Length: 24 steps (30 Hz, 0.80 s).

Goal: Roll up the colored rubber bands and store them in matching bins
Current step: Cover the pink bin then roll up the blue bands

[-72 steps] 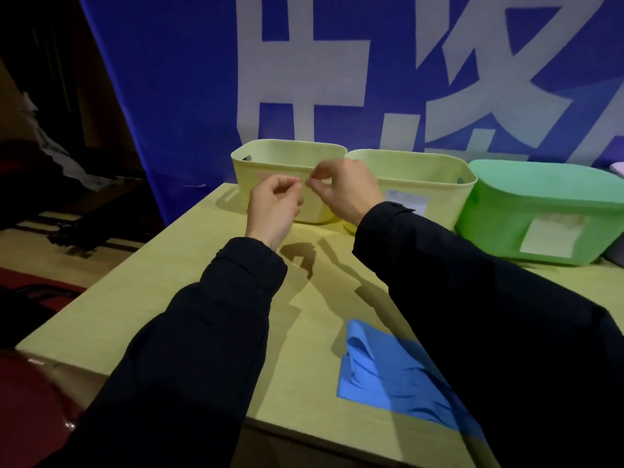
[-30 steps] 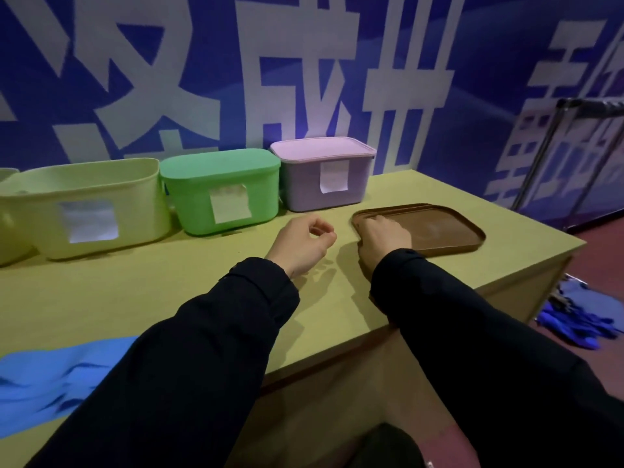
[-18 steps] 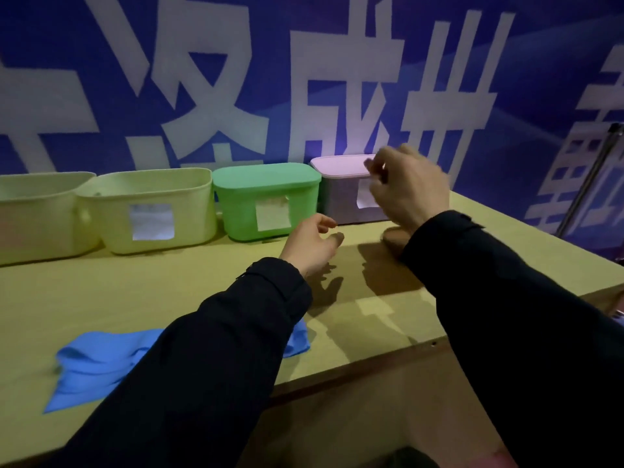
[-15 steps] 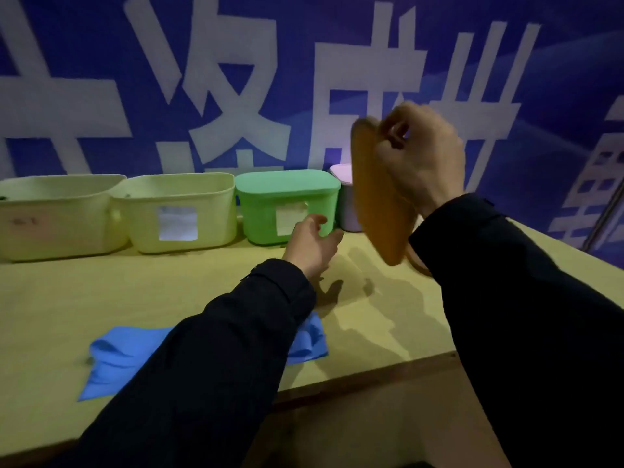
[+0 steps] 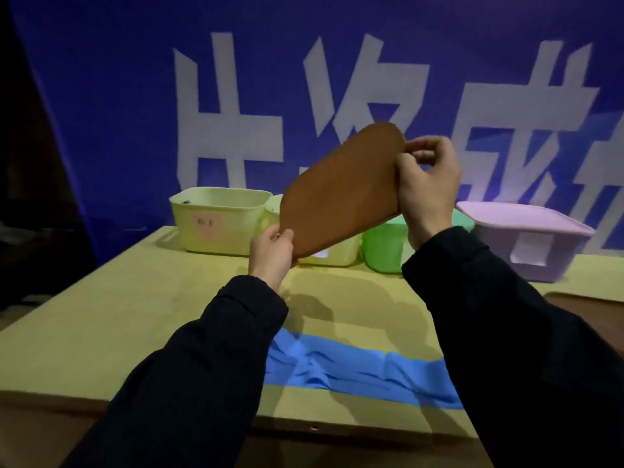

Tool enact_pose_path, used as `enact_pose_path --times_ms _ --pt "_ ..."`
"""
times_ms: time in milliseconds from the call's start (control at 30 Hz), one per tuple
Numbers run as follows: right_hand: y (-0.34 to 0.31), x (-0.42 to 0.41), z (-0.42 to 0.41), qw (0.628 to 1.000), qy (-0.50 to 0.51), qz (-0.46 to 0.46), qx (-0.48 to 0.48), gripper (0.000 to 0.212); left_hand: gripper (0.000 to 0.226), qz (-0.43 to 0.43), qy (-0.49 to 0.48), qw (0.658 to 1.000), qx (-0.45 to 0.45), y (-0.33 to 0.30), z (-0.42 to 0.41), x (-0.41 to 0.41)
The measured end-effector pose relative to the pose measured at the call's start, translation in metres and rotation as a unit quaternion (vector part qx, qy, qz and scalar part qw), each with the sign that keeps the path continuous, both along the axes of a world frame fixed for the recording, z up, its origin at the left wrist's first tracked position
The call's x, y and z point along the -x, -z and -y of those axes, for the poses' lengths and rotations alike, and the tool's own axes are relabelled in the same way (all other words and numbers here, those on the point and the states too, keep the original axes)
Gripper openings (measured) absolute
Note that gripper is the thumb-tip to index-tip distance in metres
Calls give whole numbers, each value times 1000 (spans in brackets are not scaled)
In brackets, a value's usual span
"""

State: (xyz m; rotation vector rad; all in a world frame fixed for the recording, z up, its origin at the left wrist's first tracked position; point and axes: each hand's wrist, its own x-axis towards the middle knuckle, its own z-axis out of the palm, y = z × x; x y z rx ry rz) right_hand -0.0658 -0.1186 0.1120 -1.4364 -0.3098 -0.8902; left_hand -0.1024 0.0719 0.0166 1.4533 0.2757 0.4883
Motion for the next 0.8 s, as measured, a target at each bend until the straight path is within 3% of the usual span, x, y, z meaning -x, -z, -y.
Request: enact_pose_path --times_ms 167,267,400,567,800 --pt "19 -40 -73 992 -70 -93 53 7 24 23 -121 992 36 -15 -109 -1" --pt "34 -61 -115 979 -80 -114 148 7 14 13 -113 992 62 -22 -168 -19" --pt "42 -85 -162 940 -127 -158 274 40 26 20 -115 990 80 -33 -215 -47" --pt "56 -114 -198 895 -65 -156 412 74 48 17 -113 993 19 -36 -251 -73" --pt "58 -145 -227 800 7 -169 576 85 57 -5 -117 987 -112 -29 -278 -118"
